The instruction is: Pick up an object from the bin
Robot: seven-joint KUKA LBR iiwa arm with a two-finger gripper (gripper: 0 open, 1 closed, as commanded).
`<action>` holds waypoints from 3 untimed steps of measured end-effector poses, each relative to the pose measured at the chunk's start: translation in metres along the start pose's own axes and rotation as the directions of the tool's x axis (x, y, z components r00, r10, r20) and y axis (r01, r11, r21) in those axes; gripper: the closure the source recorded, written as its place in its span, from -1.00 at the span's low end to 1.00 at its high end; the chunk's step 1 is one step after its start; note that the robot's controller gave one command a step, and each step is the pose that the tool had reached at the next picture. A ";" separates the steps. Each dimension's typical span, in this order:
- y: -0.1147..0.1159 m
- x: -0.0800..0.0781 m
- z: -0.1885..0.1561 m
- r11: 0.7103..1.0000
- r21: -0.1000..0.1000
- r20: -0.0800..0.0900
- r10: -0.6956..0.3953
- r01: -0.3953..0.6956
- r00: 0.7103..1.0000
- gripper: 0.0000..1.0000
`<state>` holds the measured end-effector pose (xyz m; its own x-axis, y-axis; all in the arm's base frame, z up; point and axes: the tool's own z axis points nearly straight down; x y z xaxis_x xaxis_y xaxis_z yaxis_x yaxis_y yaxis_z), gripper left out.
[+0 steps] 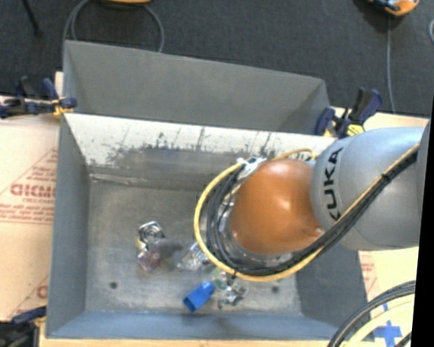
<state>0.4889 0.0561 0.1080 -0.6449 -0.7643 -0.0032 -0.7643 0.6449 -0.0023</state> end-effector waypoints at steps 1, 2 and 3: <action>0.002 -0.006 0.032 0.980 0.001 -0.003 -0.200 0.200 0.980 -1.00; 0.001 -0.006 0.031 0.981 0.000 -0.002 -0.194 0.194 0.981 -1.00; -0.001 -0.006 0.028 0.981 0.000 -0.006 -0.193 0.193 0.981 1.00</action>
Offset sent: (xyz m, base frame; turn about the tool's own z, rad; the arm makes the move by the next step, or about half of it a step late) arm -0.0010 0.0053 -0.0380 -0.2053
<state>0.4931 0.0602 0.0802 -0.4854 -0.8743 0.0033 -0.8743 0.4854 -0.0025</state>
